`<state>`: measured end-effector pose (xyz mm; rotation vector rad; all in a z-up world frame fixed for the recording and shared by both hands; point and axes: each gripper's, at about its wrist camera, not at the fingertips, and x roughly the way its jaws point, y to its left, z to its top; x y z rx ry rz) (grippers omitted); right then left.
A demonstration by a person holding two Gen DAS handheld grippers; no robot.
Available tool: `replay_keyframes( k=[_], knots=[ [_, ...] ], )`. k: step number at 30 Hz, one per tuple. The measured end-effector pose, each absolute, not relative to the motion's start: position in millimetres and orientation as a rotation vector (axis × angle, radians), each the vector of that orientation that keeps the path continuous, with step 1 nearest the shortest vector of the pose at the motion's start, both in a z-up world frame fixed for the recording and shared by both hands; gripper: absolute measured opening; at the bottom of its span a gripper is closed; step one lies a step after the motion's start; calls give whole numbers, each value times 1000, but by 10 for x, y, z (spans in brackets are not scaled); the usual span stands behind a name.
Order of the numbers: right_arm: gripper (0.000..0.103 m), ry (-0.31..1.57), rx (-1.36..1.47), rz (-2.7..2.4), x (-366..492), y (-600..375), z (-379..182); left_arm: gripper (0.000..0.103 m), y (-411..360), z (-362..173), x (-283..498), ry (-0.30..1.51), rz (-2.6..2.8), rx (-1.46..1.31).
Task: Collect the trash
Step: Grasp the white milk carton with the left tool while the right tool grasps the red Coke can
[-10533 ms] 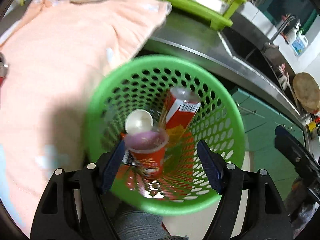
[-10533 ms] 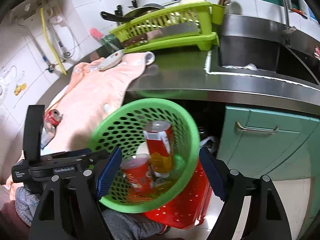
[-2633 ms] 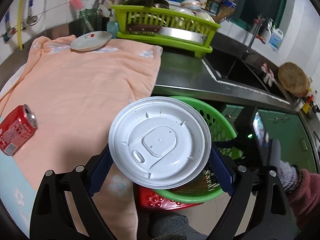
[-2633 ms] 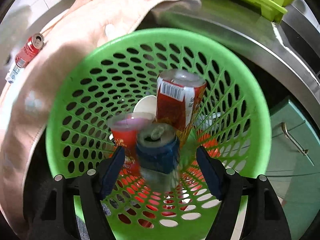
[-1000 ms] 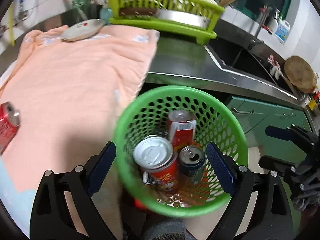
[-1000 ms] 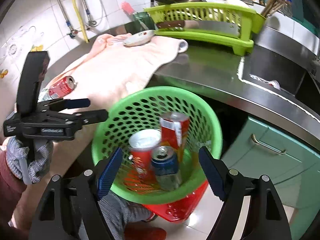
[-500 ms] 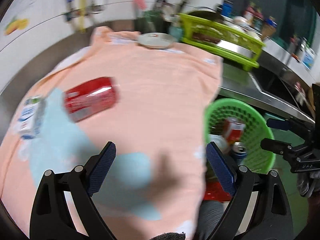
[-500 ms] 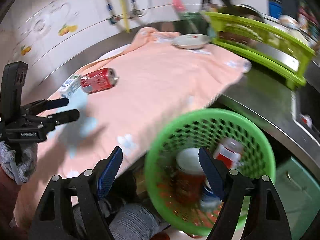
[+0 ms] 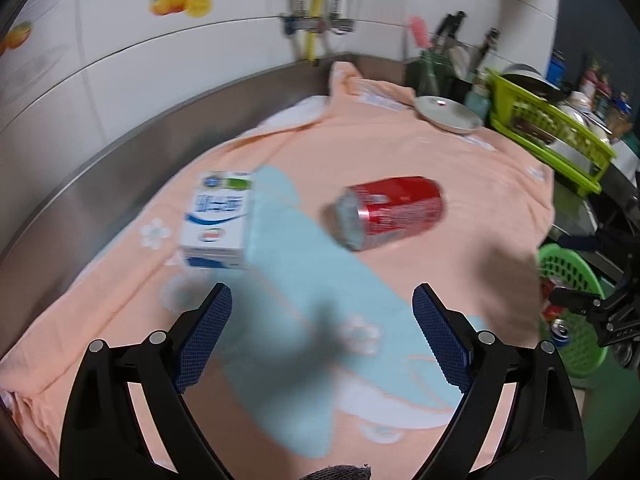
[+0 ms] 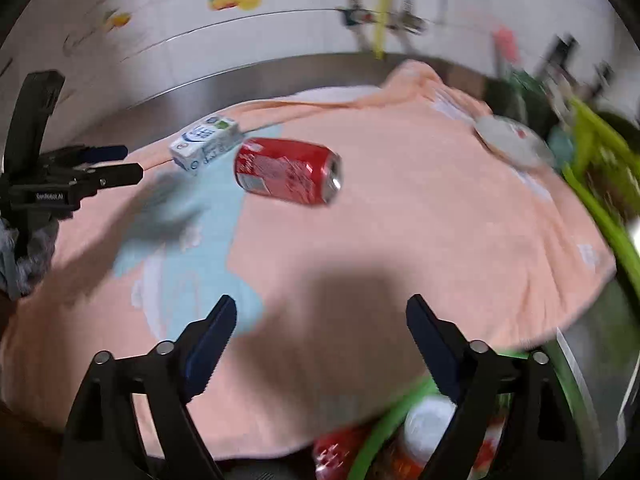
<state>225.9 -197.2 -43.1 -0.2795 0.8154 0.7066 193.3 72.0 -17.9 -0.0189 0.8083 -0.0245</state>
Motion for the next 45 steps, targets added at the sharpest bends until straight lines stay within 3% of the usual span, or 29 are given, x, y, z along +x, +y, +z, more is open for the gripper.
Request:
replay_keyframes(
  k=[23, 35, 38, 45],
  knots=[
    [90, 705, -906, 937, 3290, -470, -802, 90, 1461, -352, 2254, 834, 82, -58],
    [91, 722, -1001, 972, 3455, -139, -1000, 90, 1550, -422, 2467, 838, 95, -64],
    [85, 747, -960, 970, 3495, -157, -1005, 90, 1564, -444, 2565, 841, 87, -61],
    [82, 759, -858, 875, 3489, -315, -924, 90, 1565, -552, 2840, 866, 100, -44]
  ],
)
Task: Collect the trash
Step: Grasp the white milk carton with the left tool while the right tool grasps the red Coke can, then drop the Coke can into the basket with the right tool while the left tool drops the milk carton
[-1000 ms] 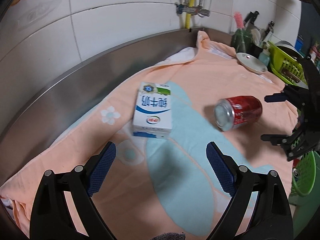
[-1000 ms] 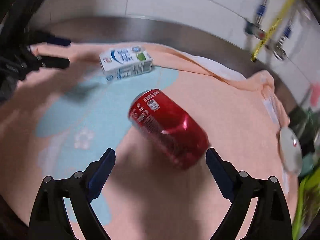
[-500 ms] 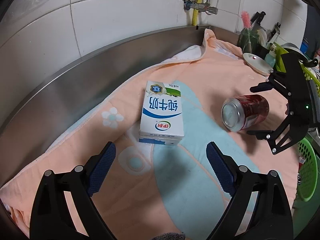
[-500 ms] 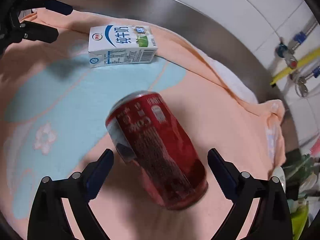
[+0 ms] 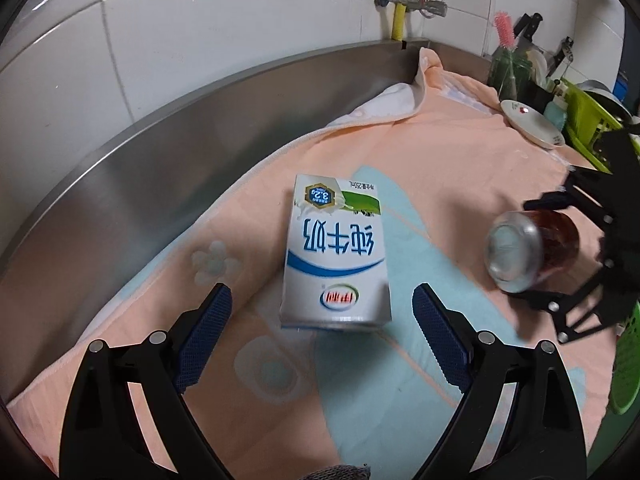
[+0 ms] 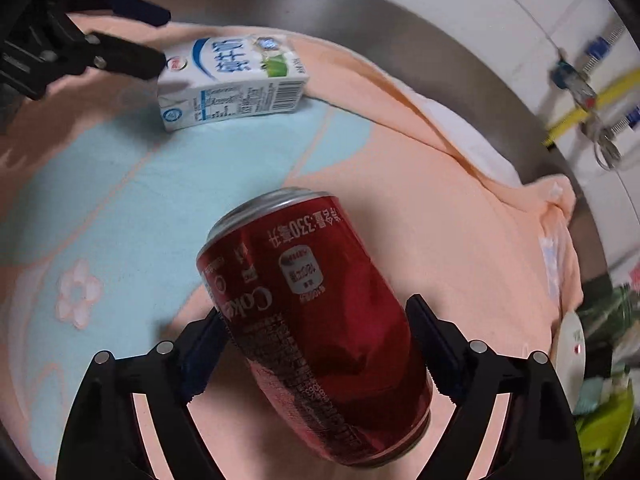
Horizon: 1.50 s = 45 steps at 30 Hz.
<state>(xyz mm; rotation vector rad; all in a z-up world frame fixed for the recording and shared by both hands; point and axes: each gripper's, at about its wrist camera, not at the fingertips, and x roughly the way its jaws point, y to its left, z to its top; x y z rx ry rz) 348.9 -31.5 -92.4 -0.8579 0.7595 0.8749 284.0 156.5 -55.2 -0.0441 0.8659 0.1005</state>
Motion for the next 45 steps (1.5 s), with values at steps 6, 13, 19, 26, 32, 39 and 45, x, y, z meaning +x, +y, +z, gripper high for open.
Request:
replay_keyframes(
  k=[6, 13, 19, 26, 32, 39, 45],
  knots=[
    [80, 802, -657, 834, 3342, -615, -749, 90, 1511, -661, 3058, 897, 92, -26],
    [79, 841, -465, 775, 3072, -1012, -645, 90, 1462, -706, 3265, 909, 102, 2],
    [78, 819, -318, 720, 2786, -1421, -504, 84, 1386, -811, 3401, 934, 110, 32],
    [77, 809, -141, 630, 2446, -2038, -408, 63, 1403, -880, 3405, 937, 126, -2],
    [77, 838, -69, 494, 2136, -2695, -430, 62, 1252, -749, 3157, 902, 101, -5],
    [77, 949, 12, 276, 1799, -3587, -611, 62, 781, -400, 2655, 814, -25, -3],
    [77, 1042, 52, 180, 1582, -4040, -885, 62, 205, -260, 2286, 780, -162, -5]
  ],
)
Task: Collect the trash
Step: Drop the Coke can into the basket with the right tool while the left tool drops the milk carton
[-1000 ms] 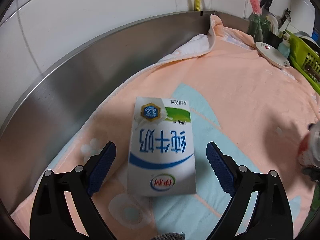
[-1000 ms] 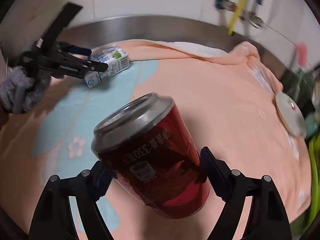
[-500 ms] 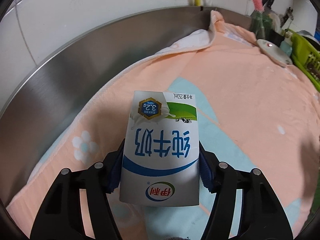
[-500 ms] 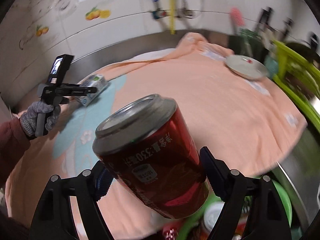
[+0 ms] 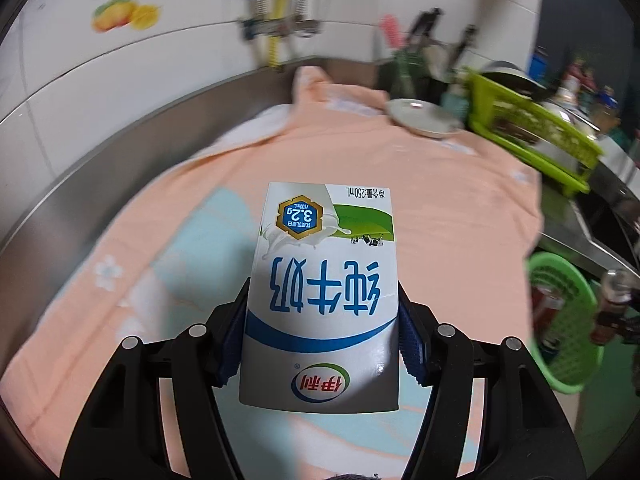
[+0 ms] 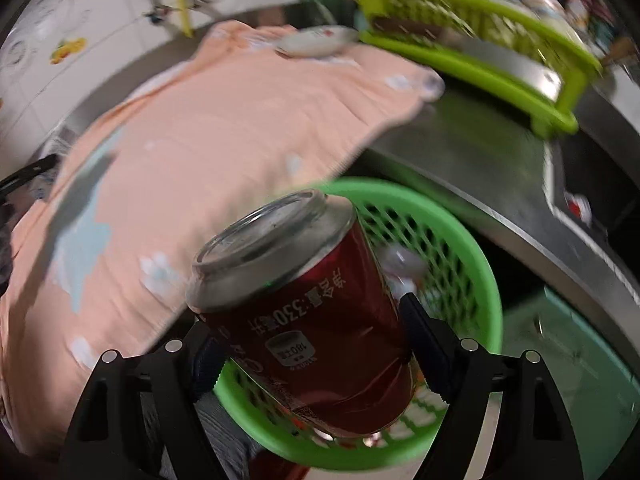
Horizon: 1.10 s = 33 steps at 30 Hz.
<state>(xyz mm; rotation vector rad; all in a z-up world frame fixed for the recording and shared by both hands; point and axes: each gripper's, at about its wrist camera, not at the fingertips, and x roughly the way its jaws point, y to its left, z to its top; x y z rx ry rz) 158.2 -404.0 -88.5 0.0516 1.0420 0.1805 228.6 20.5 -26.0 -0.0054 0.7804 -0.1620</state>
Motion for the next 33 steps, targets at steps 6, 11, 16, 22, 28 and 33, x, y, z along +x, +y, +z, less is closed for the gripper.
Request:
replay_keyframes(
  k=[6, 11, 16, 22, 28, 33],
  knots=[
    [77, 1113, 159, 181, 1540, -4166, -1205, 63, -429, -246, 2105, 779, -293, 13],
    [77, 1143, 177, 186, 1556, -4064, -1420, 63, -854, -264, 2005, 783, -369, 49],
    [77, 1154, 170, 172, 1535, -3961, -1555, 62, -1188, -357, 1993, 809, -426, 58],
    [77, 1153, 165, 181, 1477, -3914, -1647, 62, -1518, -456, 2040, 834, -478, 78],
    [77, 1133, 210, 196, 1390, -4006, -1626, 62, -1862, -505, 2071, 847, -532, 112],
    [77, 1096, 229, 189, 1217, -4149, -1479, 62, -2176, -609, 2078, 872, -571, 147]
  ],
)
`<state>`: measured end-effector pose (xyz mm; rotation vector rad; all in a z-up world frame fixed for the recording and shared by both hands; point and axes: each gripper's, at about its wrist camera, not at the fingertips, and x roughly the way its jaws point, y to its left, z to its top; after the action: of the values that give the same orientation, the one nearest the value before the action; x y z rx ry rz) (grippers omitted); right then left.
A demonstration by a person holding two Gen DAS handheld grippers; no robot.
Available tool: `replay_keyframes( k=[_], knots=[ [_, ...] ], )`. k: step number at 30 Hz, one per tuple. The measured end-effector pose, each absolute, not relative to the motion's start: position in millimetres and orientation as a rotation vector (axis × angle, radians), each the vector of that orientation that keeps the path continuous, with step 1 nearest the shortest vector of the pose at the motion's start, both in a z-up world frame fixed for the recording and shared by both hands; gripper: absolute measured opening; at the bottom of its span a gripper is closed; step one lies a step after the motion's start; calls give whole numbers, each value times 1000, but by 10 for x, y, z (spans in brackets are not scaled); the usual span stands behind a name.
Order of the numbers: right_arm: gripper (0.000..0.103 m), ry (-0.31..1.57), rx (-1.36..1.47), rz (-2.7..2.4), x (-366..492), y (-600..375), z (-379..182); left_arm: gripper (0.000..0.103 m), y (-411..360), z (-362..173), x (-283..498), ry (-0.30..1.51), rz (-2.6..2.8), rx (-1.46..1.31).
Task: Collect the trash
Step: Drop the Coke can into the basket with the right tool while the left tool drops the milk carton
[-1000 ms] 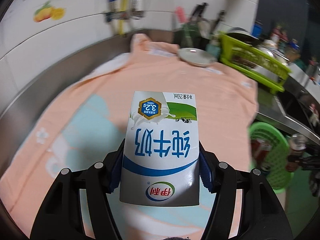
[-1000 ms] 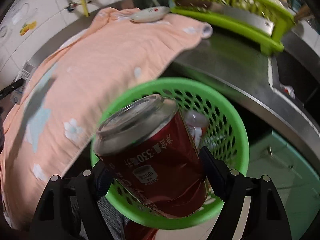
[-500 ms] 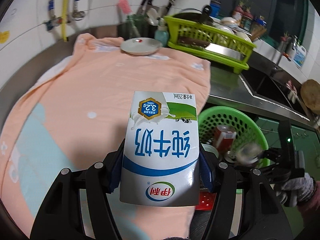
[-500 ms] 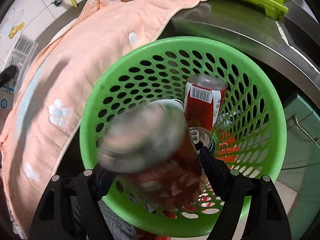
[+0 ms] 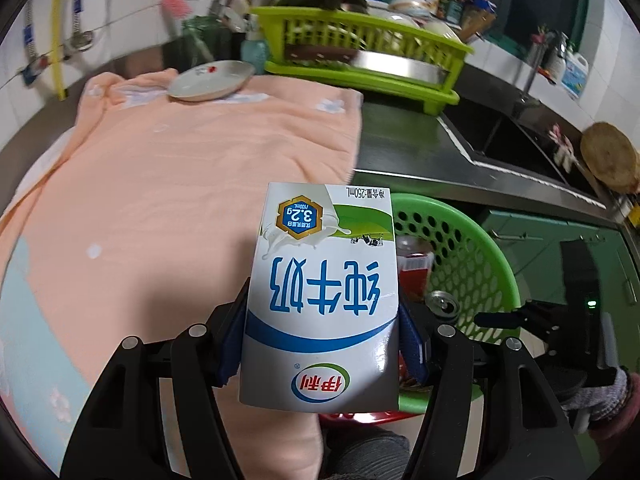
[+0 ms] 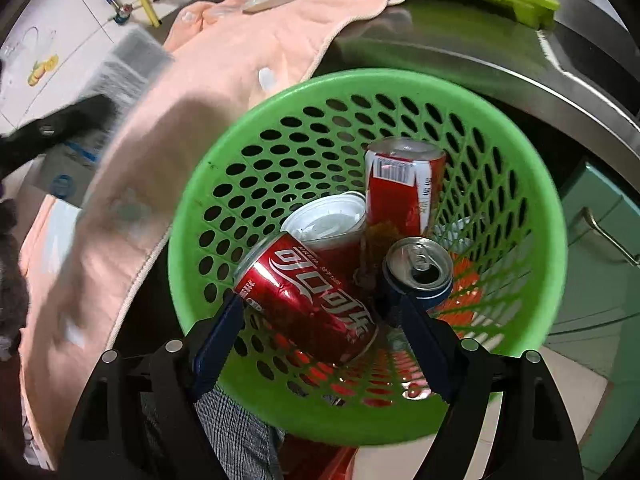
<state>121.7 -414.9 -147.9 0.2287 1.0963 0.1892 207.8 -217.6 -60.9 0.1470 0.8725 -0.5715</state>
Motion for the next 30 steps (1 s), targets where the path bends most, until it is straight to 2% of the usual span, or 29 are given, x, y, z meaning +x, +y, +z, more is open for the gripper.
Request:
replay_keyframes(
  k=[7, 14, 21, 30],
  knots=[
    [78, 1009, 236, 161, 916, -4408, -1232, 63, -2634, -844, 2119, 931, -601, 186],
    [82, 936, 279, 127, 692, -4587, -1214, 63, -3038, -1180, 2234, 1029, -538, 176],
    [82, 924, 305, 106, 593, -4696, -1283, 63, -3202, -1395, 2275, 1072, -517, 186],
    [85, 888, 314, 63, 486, -4722, -1217, 67, -3216, -1405, 2240, 1075, -523, 184]
  ],
)
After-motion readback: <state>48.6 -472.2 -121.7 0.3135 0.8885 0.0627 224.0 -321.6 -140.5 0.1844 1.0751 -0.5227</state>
